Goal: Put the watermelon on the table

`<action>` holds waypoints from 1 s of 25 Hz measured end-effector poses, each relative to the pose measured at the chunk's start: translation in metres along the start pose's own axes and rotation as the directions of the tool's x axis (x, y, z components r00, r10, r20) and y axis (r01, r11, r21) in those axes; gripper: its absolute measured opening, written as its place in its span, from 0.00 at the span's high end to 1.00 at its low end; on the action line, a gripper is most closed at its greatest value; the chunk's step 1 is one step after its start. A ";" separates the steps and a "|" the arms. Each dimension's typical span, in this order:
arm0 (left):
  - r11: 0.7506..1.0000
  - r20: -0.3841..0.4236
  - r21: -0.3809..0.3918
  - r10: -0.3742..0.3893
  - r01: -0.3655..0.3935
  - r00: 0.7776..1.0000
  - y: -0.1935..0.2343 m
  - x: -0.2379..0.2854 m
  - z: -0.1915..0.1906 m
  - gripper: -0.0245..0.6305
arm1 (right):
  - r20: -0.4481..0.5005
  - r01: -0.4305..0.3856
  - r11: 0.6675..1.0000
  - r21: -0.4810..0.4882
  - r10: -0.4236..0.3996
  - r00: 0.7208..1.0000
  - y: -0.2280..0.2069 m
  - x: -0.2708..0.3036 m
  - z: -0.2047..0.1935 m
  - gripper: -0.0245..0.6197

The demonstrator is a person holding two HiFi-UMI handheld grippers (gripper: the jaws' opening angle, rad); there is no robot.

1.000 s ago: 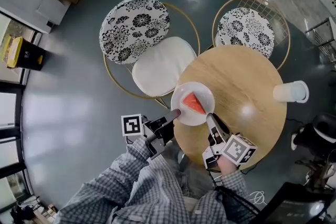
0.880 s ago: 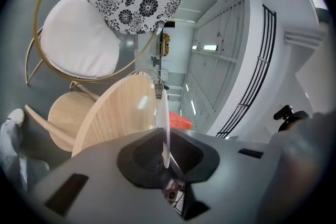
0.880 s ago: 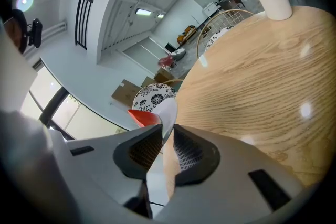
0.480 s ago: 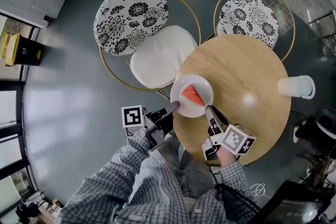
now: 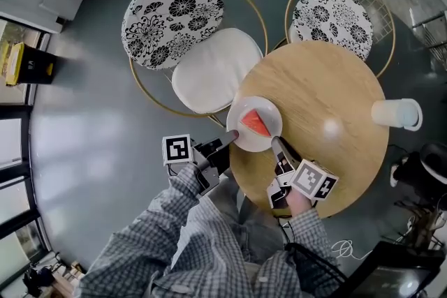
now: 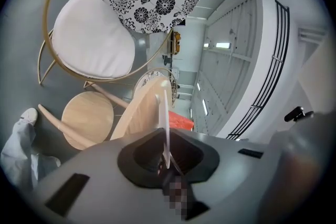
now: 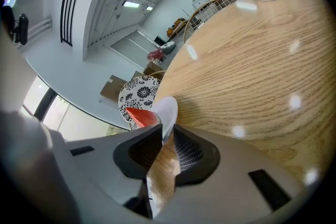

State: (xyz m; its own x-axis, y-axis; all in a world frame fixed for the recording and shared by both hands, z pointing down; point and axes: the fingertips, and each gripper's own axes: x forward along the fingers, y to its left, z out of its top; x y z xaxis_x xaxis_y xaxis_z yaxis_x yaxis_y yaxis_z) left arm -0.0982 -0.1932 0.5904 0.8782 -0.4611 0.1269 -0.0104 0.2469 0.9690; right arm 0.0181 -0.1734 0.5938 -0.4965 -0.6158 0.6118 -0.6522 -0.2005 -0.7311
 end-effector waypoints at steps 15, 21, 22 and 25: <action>0.996 0.001 0.004 0.094 -0.094 0.996 0.021 -0.003 0.002 0.92 | -0.013 0.063 0.997 -0.042 -0.063 0.998 -0.006 0.006 -0.005 0.85; 0.997 -0.004 0.014 0.079 -0.079 0.997 0.017 0.003 0.002 0.92 | -0.032 0.060 0.967 -0.246 -0.070 0.997 0.004 -0.013 -0.013 0.85; 0.996 -0.007 0.021 0.089 -0.089 0.996 0.019 0.002 0.002 0.92 | -0.053 0.055 0.929 -0.366 -0.080 0.995 0.009 -0.016 -0.018 0.85; 0.992 -0.014 0.043 0.123 -0.122 0.992 0.024 -0.001 0.004 0.92 | -0.131 0.009 0.670 -0.742 -0.158 0.979 0.026 -0.022 -0.039 0.85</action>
State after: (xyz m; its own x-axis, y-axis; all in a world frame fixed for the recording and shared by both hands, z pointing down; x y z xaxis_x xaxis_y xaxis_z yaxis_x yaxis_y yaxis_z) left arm -0.1008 -0.1903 0.6148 0.8768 -0.4156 0.2418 -0.1382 0.2639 0.9546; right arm -0.0104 -0.1354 0.5729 -0.4577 -0.4715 0.7538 -0.8668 0.4255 -0.2602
